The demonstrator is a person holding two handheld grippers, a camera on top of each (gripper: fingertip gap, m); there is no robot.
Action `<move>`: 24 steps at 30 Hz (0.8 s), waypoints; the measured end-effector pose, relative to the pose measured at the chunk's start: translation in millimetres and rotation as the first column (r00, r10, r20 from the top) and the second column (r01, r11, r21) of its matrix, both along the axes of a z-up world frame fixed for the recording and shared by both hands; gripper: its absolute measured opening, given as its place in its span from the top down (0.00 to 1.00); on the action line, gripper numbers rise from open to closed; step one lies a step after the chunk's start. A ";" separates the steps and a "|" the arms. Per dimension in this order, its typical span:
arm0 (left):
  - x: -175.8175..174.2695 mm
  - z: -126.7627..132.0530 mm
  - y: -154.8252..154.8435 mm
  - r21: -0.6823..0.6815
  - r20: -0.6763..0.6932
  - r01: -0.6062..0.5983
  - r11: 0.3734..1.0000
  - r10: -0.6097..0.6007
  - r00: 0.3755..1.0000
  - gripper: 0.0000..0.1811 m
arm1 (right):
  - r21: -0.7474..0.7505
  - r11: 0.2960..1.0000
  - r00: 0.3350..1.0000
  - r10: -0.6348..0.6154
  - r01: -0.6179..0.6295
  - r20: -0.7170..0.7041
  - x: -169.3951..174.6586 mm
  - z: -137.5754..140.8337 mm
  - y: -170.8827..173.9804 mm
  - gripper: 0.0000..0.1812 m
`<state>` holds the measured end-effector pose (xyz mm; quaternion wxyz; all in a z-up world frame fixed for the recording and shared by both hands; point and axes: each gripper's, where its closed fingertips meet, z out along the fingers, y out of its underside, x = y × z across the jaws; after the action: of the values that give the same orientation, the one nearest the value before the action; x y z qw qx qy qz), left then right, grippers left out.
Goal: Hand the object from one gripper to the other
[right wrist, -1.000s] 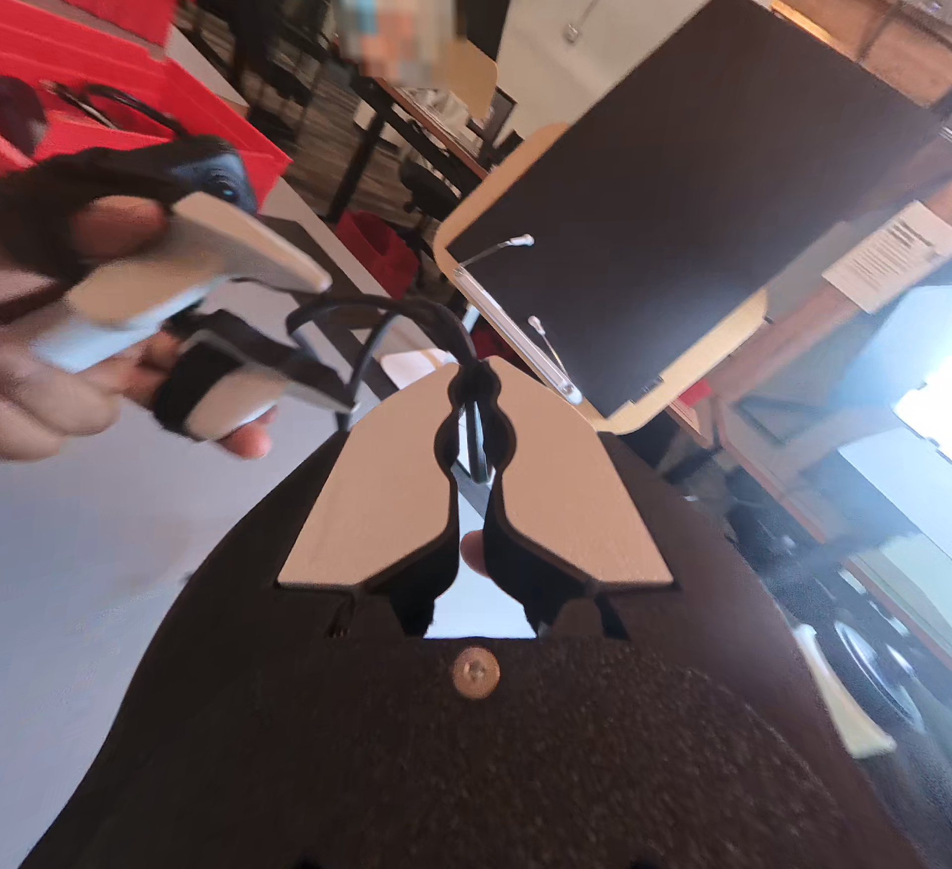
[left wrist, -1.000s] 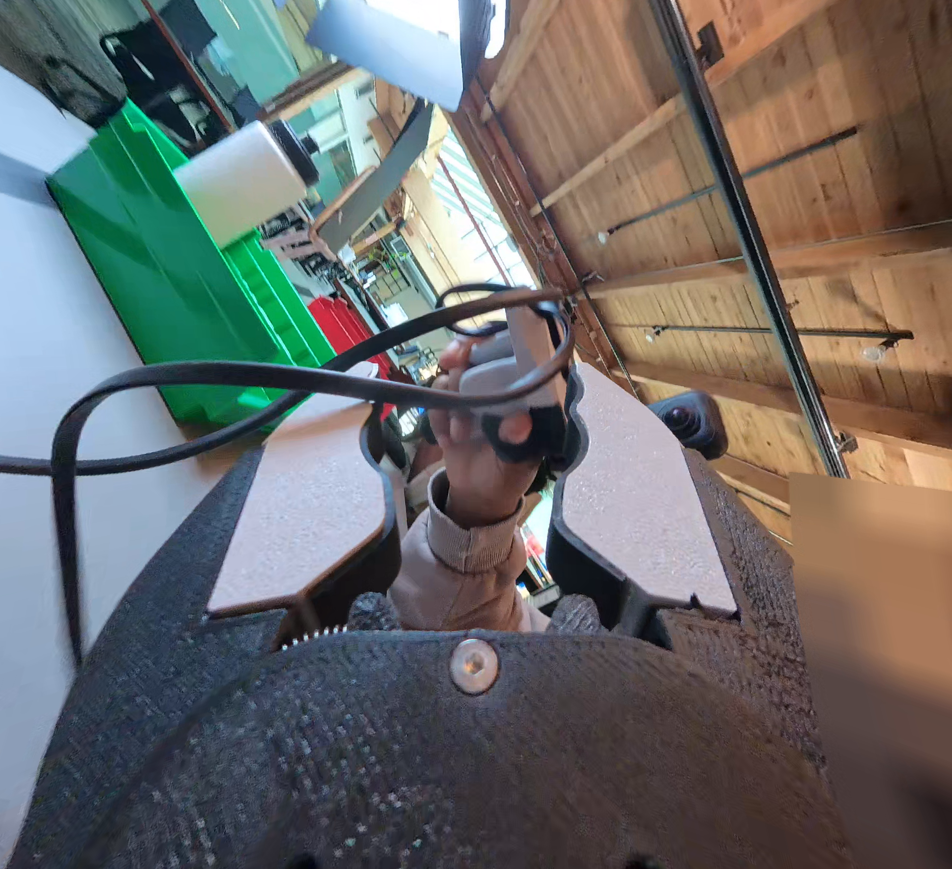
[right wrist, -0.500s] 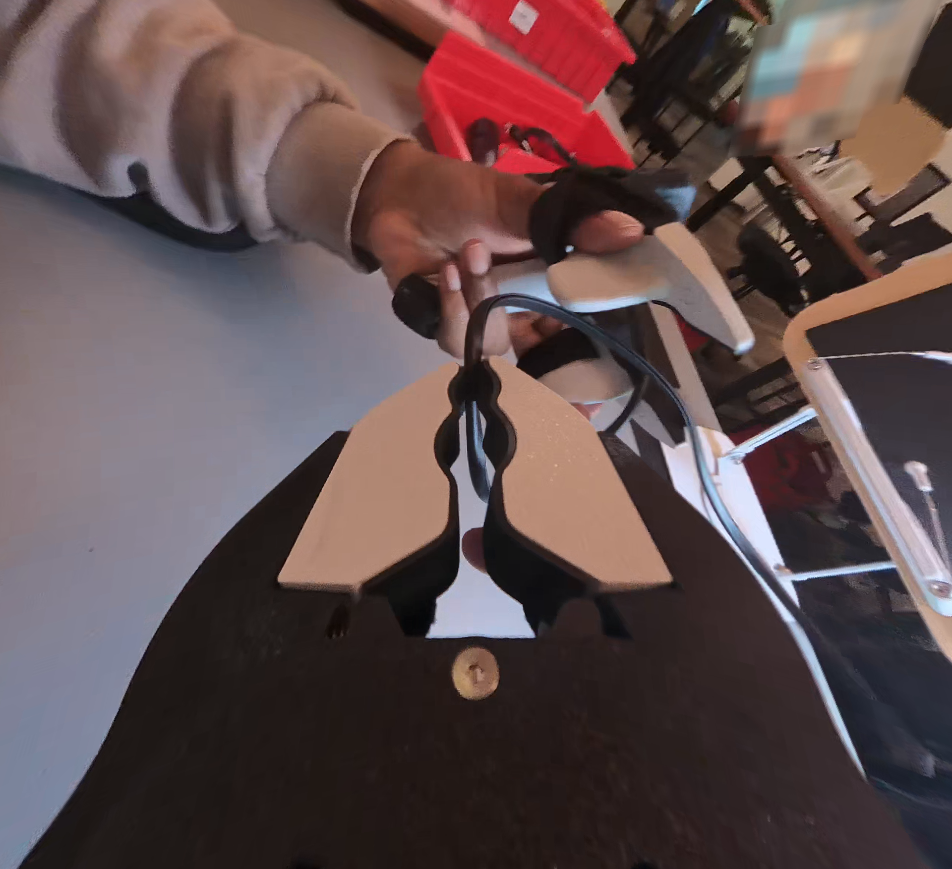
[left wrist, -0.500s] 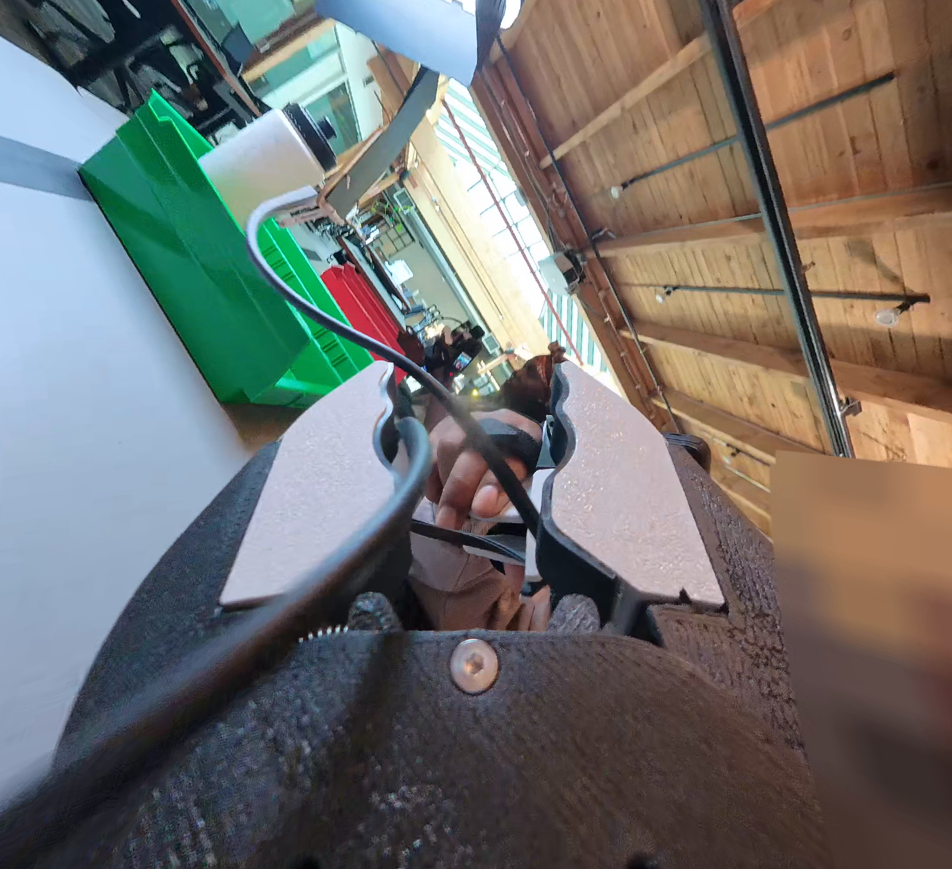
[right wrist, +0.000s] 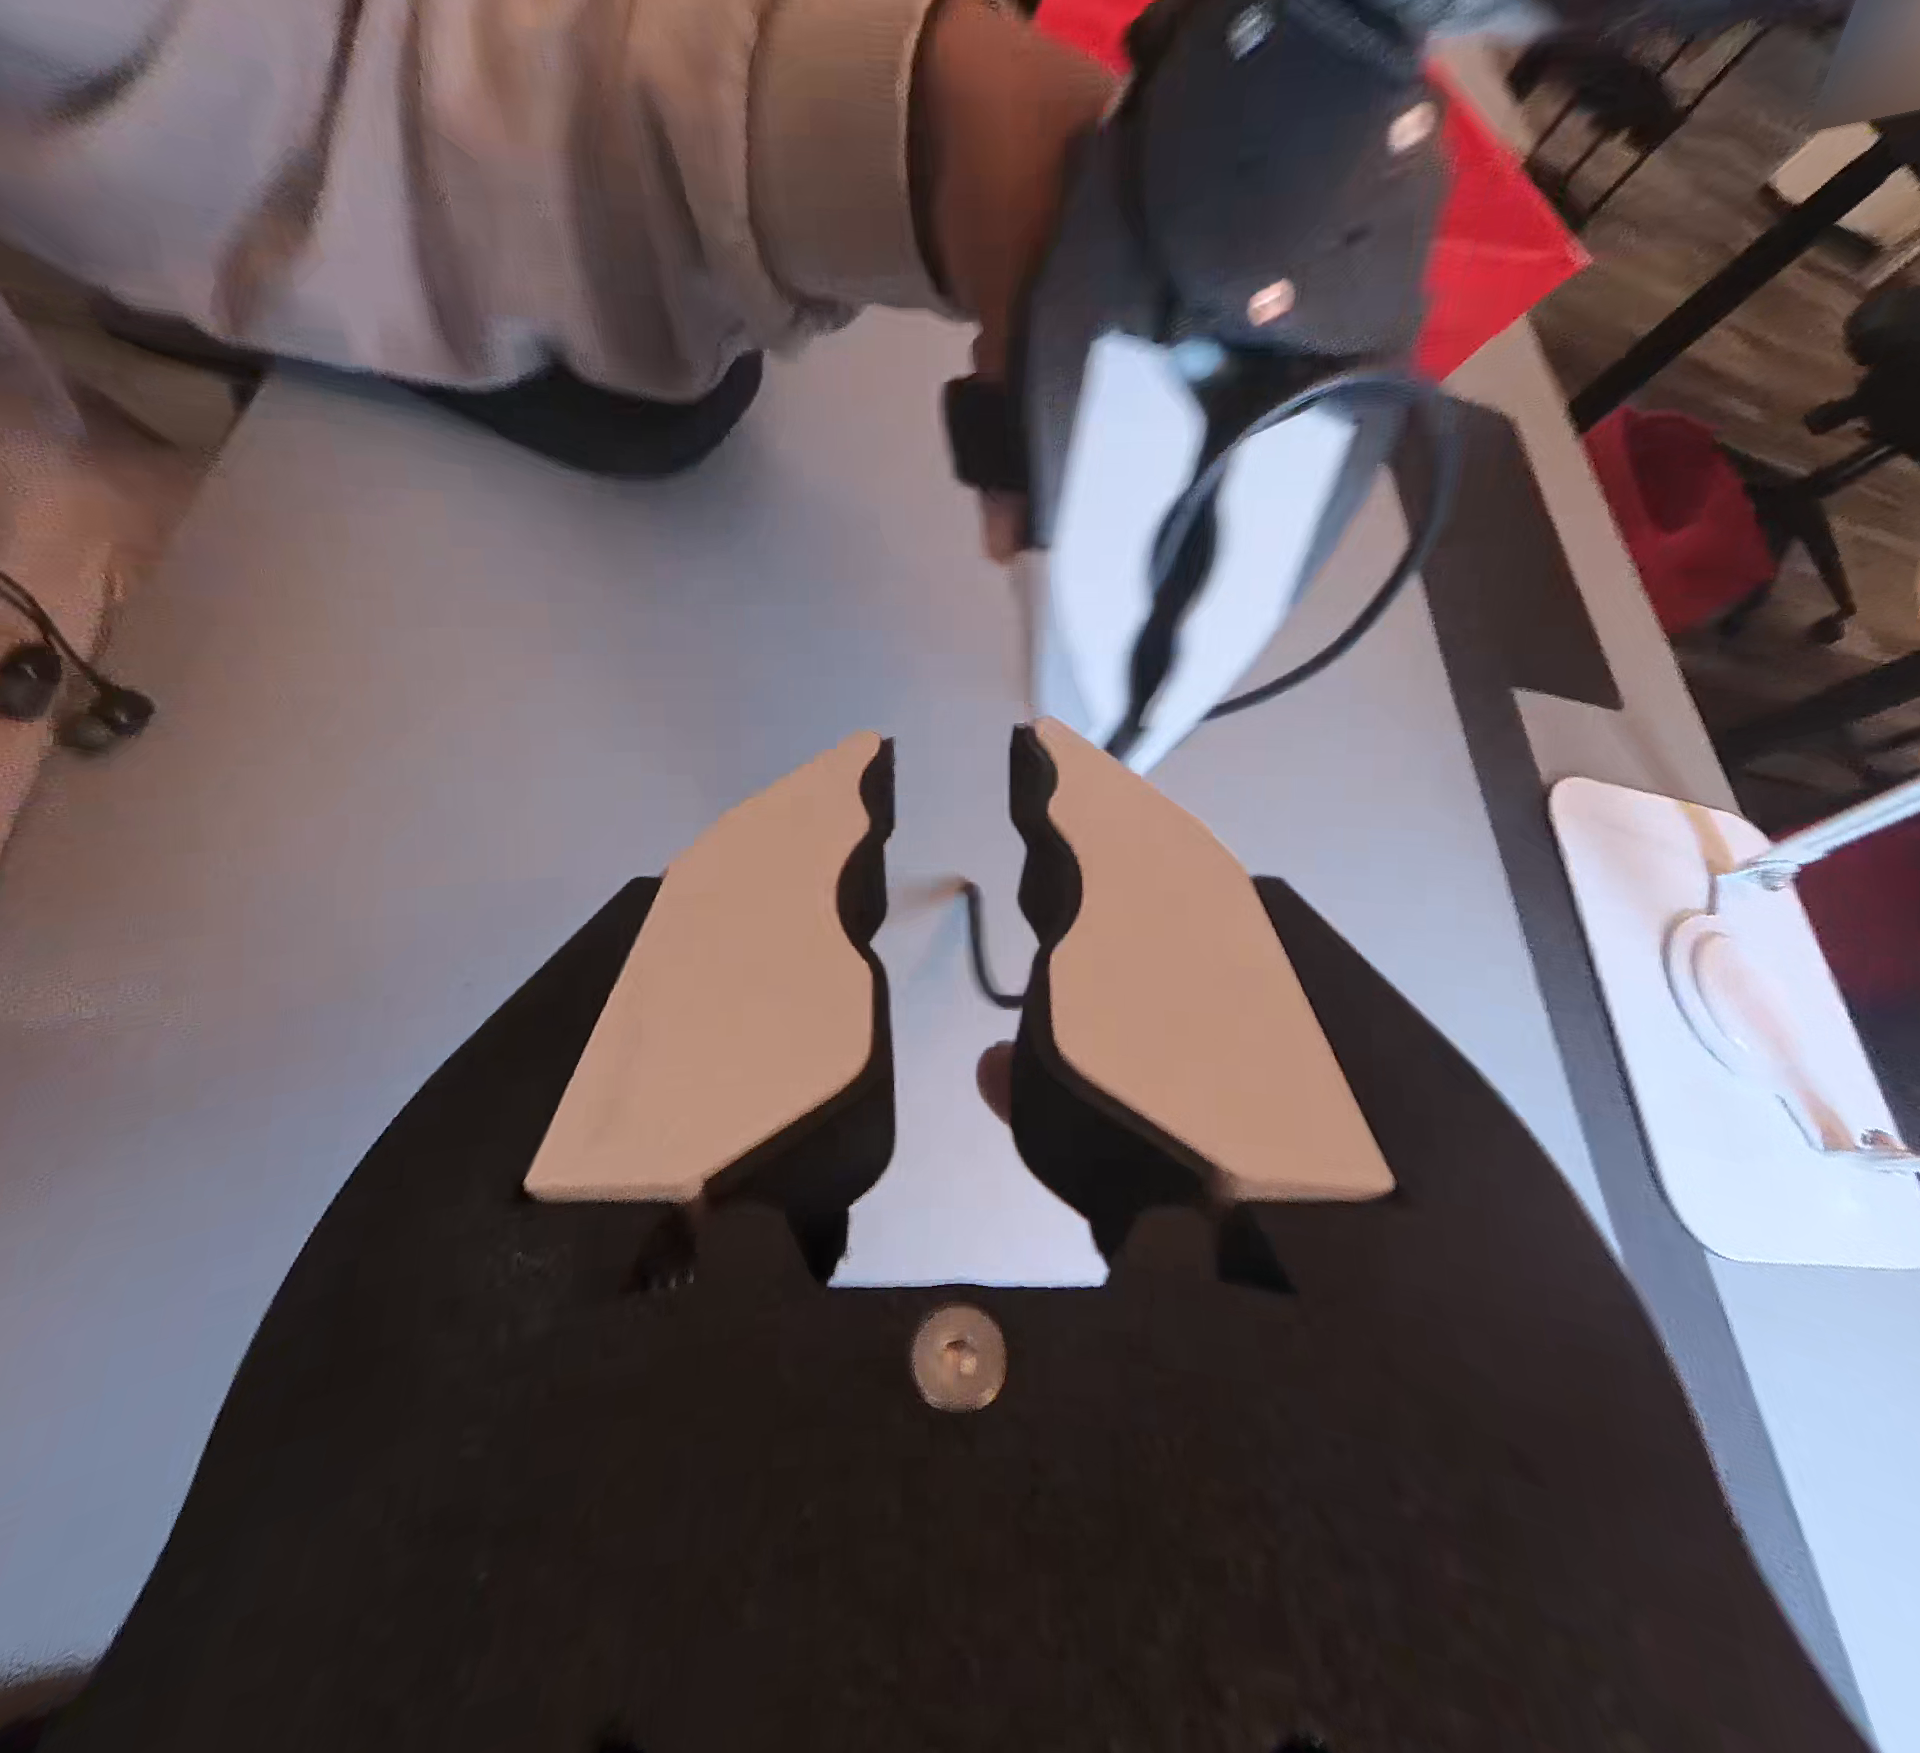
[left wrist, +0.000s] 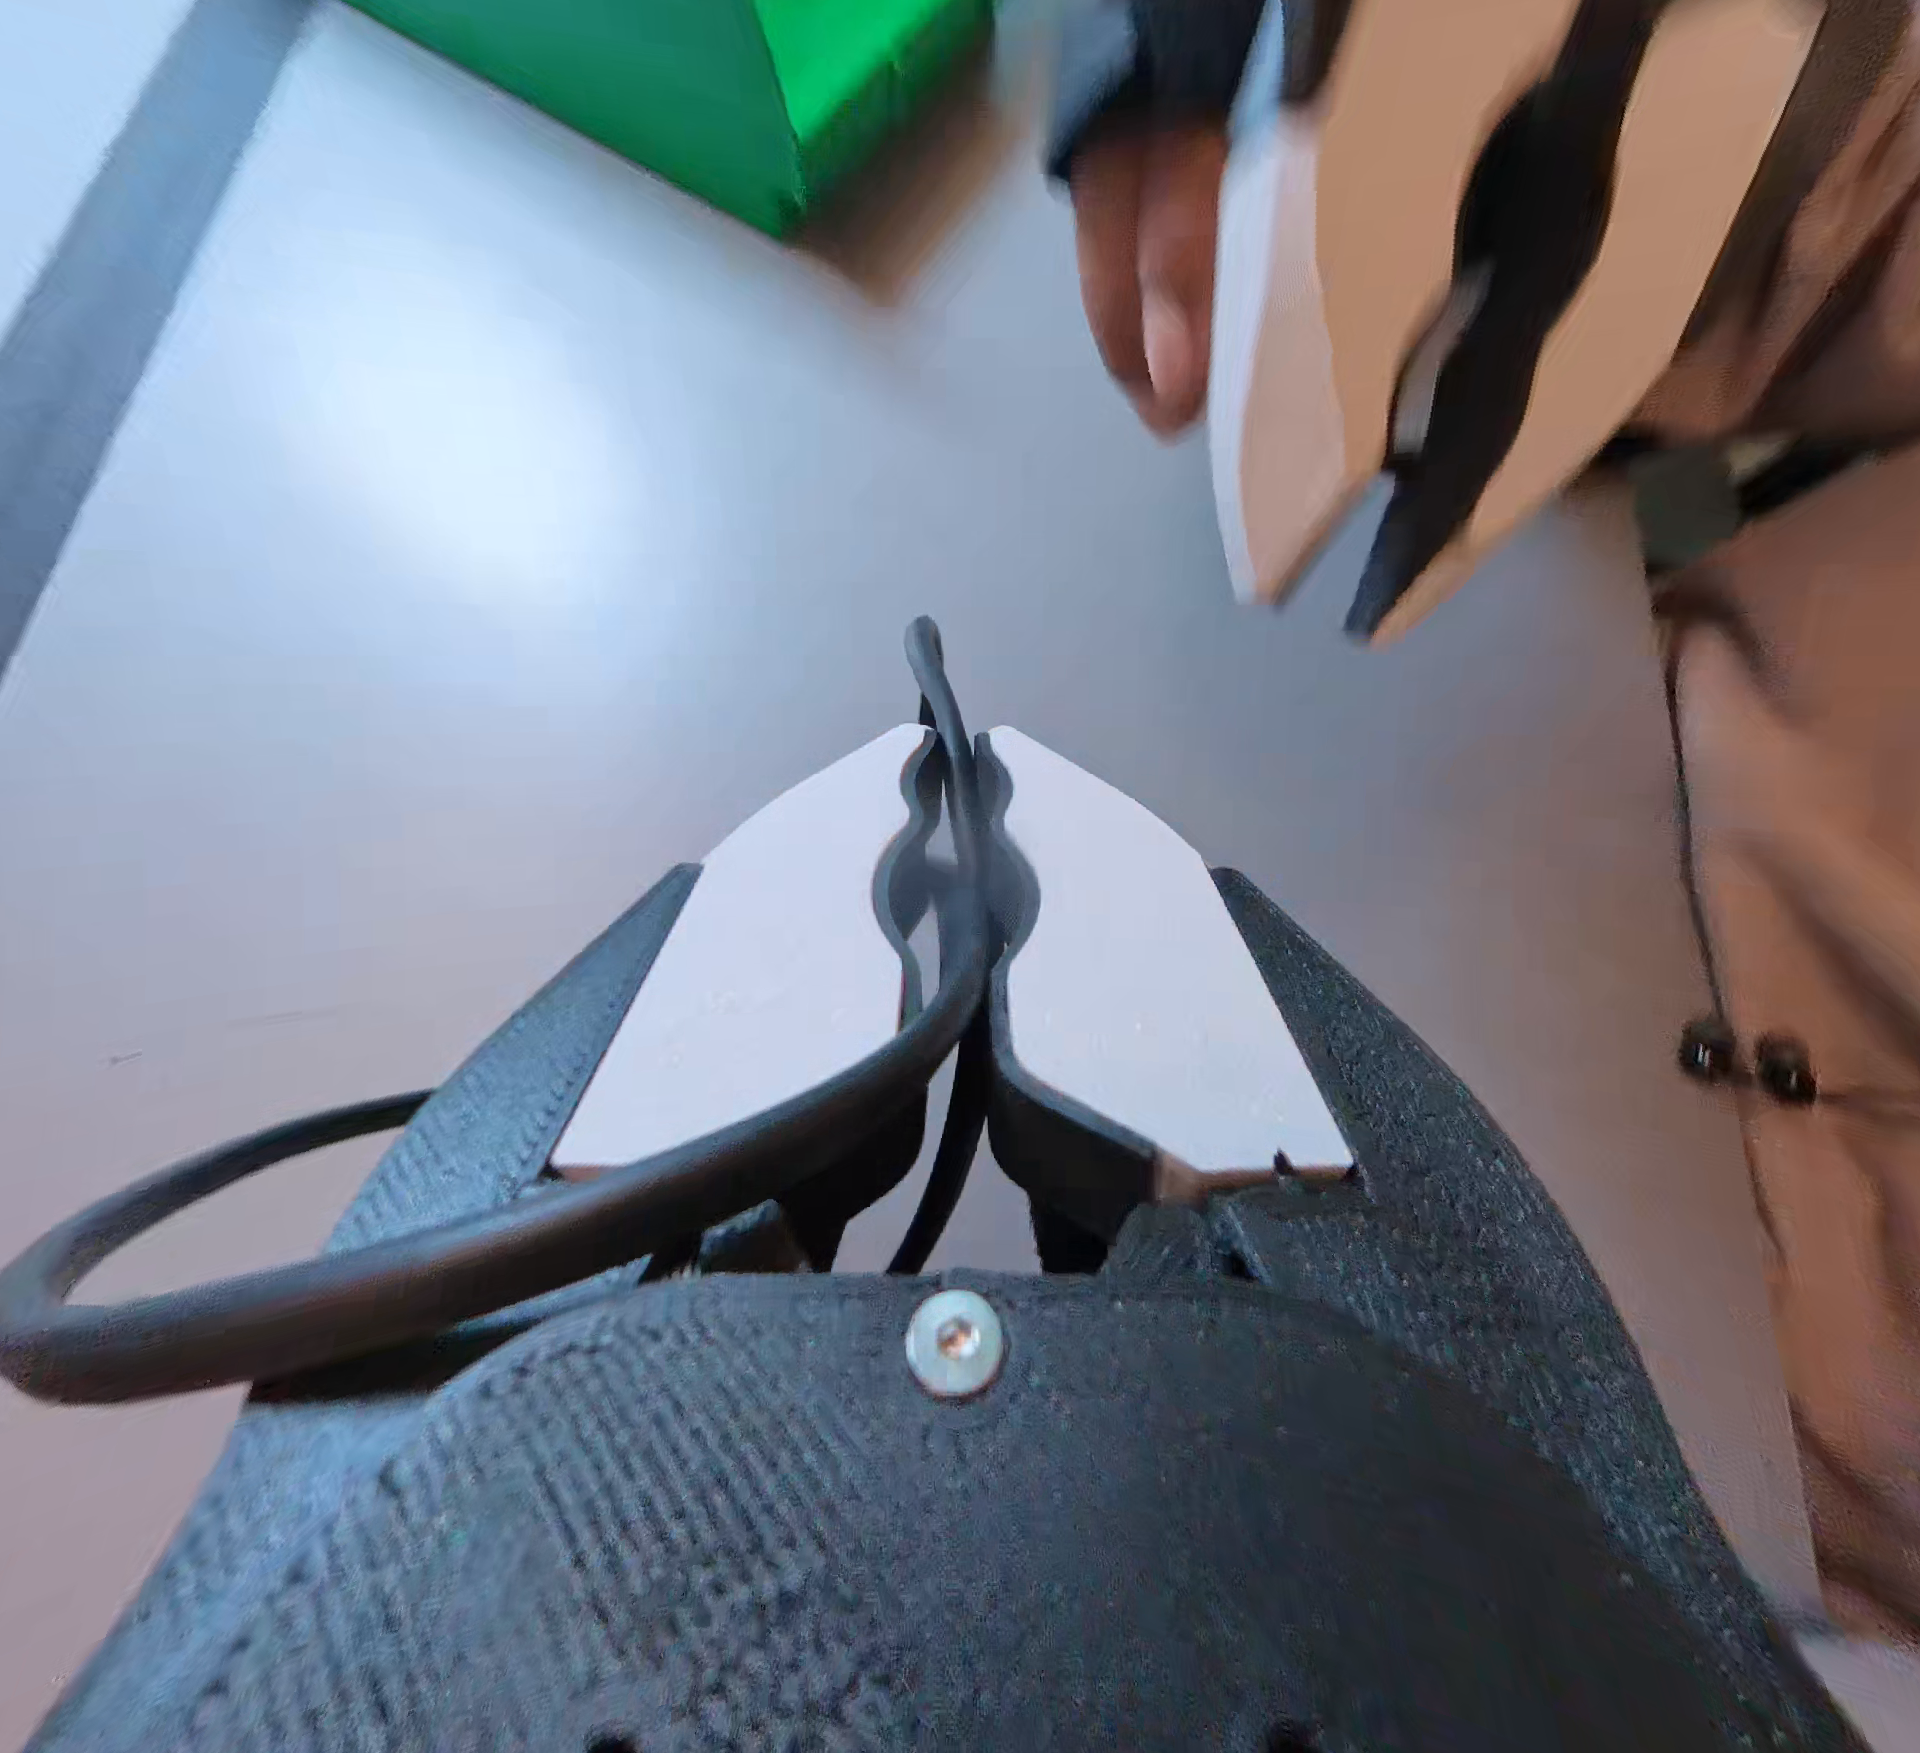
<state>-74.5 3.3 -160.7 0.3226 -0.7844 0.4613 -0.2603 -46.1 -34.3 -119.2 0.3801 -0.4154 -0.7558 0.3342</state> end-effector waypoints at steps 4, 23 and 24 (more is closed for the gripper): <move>7.4 -25.4 -48.6 -0.121 -0.191 0.214 0.969 -0.234 0.953 0.97 | 0.025 0.997 0.992 -0.074 0.077 -0.103 7.4 26.8 16.6 0.73; 16.5 2.9 -75.2 0.080 -0.389 0.329 0.941 -0.275 0.879 0.97 | -0.305 0.939 0.962 0.217 -0.159 0.164 -0.3 -37.8 -40.6 0.68; 15.2 10.1 -69.0 0.131 -0.383 0.308 0.942 -0.238 0.892 0.96 | -0.304 0.940 0.962 0.212 -0.152 0.173 -1.8 -39.7 -41.4 0.68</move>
<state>-59.3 -65.6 -150.6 0.2647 -0.7119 0.6413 -0.1094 -47.9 -75.8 -158.9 0.2037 -0.4262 -0.7692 0.4304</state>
